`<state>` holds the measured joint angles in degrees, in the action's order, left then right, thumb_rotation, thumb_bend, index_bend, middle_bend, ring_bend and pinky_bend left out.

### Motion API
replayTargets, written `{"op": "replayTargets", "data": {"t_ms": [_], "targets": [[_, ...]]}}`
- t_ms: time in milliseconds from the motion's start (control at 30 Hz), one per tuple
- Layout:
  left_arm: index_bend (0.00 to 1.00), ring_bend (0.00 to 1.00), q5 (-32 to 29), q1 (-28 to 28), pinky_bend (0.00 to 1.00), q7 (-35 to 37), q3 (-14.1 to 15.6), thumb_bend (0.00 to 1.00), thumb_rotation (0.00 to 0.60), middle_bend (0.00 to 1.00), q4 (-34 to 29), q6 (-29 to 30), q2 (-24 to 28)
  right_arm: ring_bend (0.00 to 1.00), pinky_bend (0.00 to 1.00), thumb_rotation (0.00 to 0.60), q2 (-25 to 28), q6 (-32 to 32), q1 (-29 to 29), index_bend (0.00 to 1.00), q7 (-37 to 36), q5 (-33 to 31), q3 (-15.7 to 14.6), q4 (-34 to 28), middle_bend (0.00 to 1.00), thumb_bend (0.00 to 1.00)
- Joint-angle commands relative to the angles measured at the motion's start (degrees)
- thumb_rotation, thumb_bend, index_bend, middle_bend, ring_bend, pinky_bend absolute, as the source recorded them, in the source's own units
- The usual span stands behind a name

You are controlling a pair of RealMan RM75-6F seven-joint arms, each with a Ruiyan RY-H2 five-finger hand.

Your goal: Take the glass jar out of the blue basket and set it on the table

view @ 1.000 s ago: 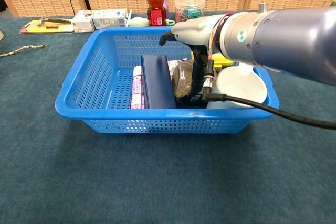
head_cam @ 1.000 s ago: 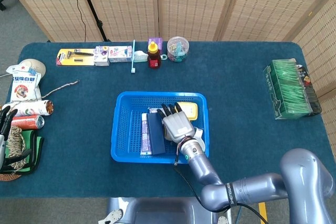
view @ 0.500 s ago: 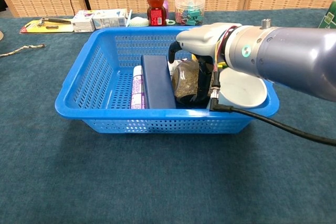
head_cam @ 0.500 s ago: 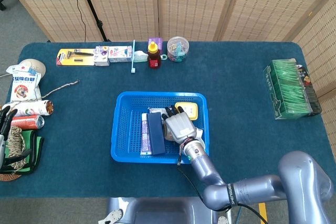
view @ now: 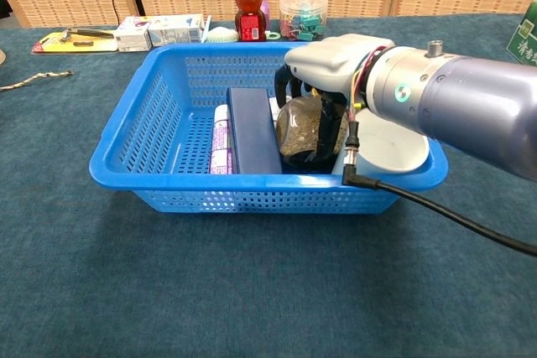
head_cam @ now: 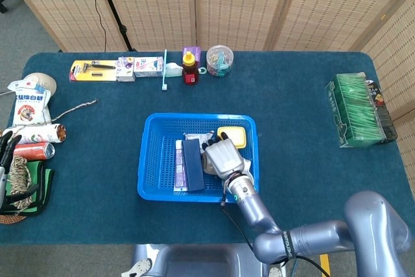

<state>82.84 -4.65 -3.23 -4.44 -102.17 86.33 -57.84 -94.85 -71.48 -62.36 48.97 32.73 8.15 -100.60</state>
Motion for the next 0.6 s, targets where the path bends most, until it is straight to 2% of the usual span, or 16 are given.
{"op": "replayTargets", "data": {"t_ms": [33, 133, 300, 600], "targets": [[0.00, 0.00, 0.01, 0.02, 0.00, 0.00, 0.03, 0.02, 0.600, 0.00, 0.01, 0.00, 0.02, 0.49, 0.66, 0.600, -0.18, -1.29, 1.07, 0.40, -0.78, 3.01, -0.18, -0.26, 0.38, 0.00], [0.00, 0.00, 0.14, 0.05, 0.00, 0.02, 0.08, 0.02, 0.600, 0.00, -0.03, 0.05, 0.03, 0.53, 0.69, 0.600, -0.42, -2.05, 1.89, 0.45, -1.16, 5.01, -0.36, -0.32, 0.43, 0.04], [0.00, 0.00, 0.38, 0.17, 0.00, 0.14, 0.19, 0.02, 0.600, 0.00, -0.01, 0.23, 0.05, 0.58, 0.71, 0.600, -0.67, -2.76, 3.17, 0.53, -1.24, 7.34, -0.38, -0.89, 0.50, 0.24], [0.00, 0.00, 0.48, 0.16, 0.00, 0.38, 0.26, 0.02, 0.600, 0.00, 0.00, 0.09, 0.20, 0.59, 0.71, 0.600, 0.22, -3.66, 4.26, 0.55, -0.99, 10.41, 1.33, -3.72, 0.52, 0.29]]}}
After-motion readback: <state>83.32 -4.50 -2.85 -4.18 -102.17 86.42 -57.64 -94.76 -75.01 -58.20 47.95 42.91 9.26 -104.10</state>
